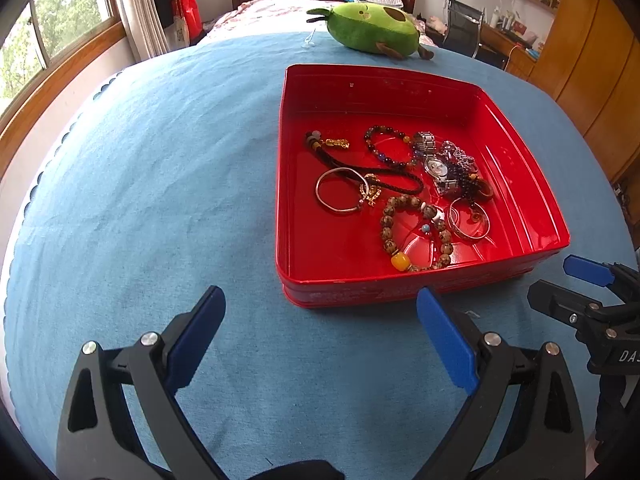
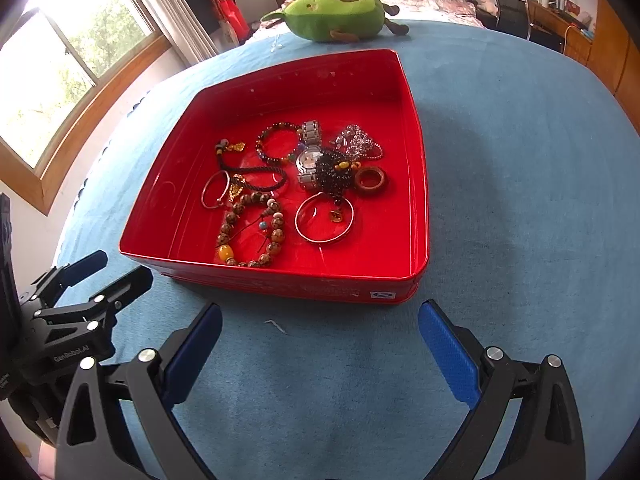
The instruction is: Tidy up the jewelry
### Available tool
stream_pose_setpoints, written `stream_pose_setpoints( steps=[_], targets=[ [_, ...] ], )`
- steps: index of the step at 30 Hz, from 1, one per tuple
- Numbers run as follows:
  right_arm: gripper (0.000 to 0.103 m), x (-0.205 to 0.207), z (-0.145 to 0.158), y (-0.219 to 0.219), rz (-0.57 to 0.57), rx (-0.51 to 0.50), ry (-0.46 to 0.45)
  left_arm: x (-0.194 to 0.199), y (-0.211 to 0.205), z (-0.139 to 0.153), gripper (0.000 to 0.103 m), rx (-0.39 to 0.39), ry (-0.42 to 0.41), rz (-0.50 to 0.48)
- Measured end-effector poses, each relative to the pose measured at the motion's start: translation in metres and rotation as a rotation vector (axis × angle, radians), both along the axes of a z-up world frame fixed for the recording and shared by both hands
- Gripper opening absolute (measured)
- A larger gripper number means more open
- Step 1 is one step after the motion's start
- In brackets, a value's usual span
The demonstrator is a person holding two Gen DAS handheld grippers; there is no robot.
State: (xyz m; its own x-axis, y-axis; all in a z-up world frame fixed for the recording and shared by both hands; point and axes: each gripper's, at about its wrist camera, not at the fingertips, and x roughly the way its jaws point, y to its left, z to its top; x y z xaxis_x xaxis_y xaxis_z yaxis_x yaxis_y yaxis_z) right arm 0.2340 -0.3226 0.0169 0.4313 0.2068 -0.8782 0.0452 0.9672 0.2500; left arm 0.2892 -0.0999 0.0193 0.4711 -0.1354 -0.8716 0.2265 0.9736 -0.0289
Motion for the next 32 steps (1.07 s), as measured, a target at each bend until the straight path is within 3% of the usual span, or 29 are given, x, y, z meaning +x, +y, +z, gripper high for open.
stream_pose_setpoints(
  steps=[32],
  targets=[
    [0.099, 0.0014, -0.0003, -0.0019, 0.005, -0.007, 0.001, -0.0001, -0.0007, -0.0025, 0.096, 0.007, 0.003, -0.002]
  ],
)
